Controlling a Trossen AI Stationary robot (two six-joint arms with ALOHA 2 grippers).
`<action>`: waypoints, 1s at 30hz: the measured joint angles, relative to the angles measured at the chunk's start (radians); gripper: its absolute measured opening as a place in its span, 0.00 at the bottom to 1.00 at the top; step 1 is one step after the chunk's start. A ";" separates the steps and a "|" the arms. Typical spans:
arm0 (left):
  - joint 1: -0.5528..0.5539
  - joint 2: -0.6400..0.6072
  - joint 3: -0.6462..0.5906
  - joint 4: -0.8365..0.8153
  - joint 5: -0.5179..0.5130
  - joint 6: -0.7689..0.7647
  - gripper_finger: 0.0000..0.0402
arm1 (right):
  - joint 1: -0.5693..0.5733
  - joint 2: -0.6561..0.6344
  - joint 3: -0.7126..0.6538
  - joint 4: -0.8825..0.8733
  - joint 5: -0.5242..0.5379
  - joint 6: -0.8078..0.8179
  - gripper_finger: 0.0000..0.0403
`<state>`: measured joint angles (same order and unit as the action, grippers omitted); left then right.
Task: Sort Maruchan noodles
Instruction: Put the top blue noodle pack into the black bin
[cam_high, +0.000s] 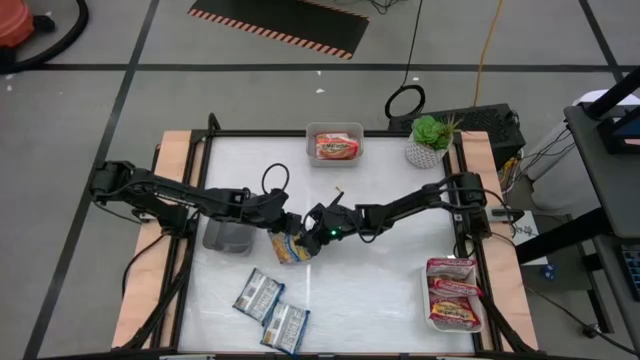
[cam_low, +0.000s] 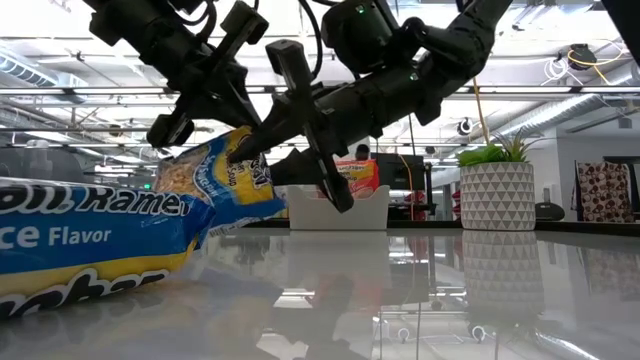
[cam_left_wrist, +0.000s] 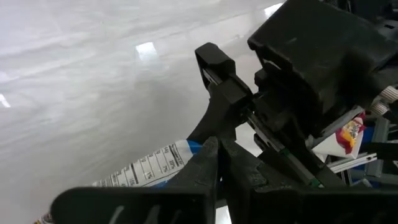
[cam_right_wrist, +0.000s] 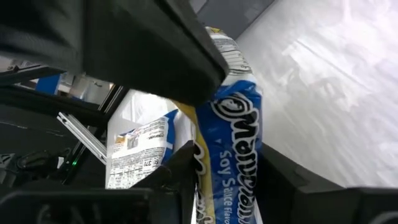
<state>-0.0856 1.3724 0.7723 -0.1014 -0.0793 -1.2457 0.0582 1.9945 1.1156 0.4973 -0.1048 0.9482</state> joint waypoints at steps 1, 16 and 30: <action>0.000 0.000 0.000 0.000 0.004 -0.001 0.07 | 0.000 0.000 0.000 0.000 -0.001 0.000 0.28; 0.015 -0.214 0.000 0.028 0.109 0.182 0.58 | -0.019 -0.105 0.000 -0.026 -0.274 0.019 0.28; 0.050 -0.307 0.000 0.028 0.371 0.283 0.61 | -0.091 -0.487 0.001 -0.440 -0.449 0.055 0.28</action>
<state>-0.0357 1.0649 0.7723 -0.0734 0.2922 -0.9623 -0.0331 1.5080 1.1168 0.0570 -0.5539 1.0029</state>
